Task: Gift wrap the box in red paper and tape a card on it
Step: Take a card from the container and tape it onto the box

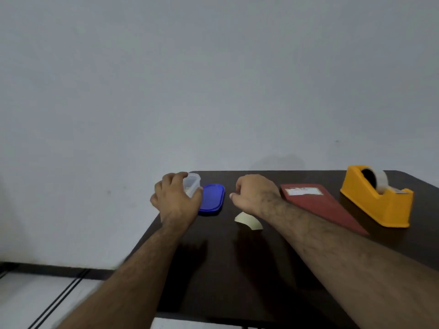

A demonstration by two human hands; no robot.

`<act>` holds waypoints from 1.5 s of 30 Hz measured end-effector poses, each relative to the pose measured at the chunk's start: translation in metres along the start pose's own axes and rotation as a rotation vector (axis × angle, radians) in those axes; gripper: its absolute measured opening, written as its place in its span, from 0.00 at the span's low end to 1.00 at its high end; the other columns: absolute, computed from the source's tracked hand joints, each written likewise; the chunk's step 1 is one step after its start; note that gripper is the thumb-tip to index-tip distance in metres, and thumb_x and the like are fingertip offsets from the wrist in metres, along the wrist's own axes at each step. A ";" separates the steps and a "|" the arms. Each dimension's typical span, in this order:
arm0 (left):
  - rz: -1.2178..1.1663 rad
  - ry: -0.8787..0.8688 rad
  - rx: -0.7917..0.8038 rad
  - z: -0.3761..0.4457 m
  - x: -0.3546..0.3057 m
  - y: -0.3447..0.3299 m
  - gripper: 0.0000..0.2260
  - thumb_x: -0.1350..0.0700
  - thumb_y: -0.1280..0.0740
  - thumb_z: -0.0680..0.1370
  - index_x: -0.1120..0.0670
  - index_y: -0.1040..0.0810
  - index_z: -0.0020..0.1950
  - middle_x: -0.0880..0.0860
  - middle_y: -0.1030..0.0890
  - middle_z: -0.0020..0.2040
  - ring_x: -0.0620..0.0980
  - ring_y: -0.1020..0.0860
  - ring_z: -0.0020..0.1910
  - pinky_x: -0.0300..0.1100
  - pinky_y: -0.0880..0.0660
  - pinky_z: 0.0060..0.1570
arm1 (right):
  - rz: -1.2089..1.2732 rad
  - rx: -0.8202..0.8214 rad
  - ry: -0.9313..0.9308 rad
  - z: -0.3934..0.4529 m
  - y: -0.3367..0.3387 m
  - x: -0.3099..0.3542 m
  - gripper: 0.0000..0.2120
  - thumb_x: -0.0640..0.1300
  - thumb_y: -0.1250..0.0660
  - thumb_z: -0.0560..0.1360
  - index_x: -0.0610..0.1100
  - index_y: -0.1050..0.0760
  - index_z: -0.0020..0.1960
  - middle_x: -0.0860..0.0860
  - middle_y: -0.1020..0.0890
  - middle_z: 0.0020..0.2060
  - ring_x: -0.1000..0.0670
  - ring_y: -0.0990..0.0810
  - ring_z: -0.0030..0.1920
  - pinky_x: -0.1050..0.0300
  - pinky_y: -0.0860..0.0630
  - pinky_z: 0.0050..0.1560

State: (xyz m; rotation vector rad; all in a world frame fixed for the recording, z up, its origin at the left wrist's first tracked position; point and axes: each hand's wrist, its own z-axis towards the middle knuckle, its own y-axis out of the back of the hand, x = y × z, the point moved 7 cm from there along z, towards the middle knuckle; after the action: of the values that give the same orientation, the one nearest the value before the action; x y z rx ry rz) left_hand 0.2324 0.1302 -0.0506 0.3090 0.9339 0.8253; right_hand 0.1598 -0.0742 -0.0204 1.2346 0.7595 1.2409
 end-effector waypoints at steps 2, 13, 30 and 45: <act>-0.010 0.043 -0.059 0.001 0.036 0.010 0.26 0.46 0.22 0.73 0.50 0.21 0.69 0.53 0.24 0.69 0.58 0.28 0.68 0.57 0.32 0.64 | 0.014 0.029 -0.024 0.011 -0.021 0.030 0.20 0.62 0.36 0.79 0.49 0.20 0.62 0.50 0.16 0.57 0.45 0.19 0.58 0.49 0.21 0.59; -0.181 0.395 0.193 0.021 0.093 -0.019 0.41 0.34 0.20 0.67 0.50 0.29 0.74 0.50 0.18 0.68 0.56 0.20 0.66 0.50 0.22 0.64 | 0.060 0.146 -0.467 0.057 -0.087 0.054 0.49 0.77 0.31 0.62 0.48 0.26 0.73 0.47 0.22 0.67 0.43 0.23 0.67 0.50 0.27 0.62; -0.106 0.288 0.245 0.029 0.075 -0.028 0.44 0.40 0.21 0.64 0.44 0.37 0.75 0.46 0.19 0.57 0.54 0.18 0.55 0.50 0.19 0.59 | 0.520 -0.460 -0.109 0.062 -0.071 0.076 0.13 0.42 0.35 0.82 0.44 0.28 0.65 0.46 0.18 0.55 0.41 0.19 0.53 0.48 0.20 0.49; -0.259 0.239 0.371 0.020 0.071 -0.034 0.53 0.41 0.24 0.70 0.49 0.52 0.87 0.46 0.18 0.66 0.52 0.18 0.63 0.52 0.20 0.63 | 0.478 -0.197 0.452 0.065 -0.094 0.101 0.31 0.64 0.37 0.72 0.56 0.22 0.73 0.57 0.20 0.70 0.52 0.27 0.74 0.40 0.37 0.79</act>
State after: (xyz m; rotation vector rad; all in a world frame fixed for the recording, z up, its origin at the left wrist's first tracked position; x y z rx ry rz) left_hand 0.2887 0.1626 -0.0999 0.4051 1.3246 0.4533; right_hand 0.2691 0.0166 -0.0766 1.0117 0.6560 1.9824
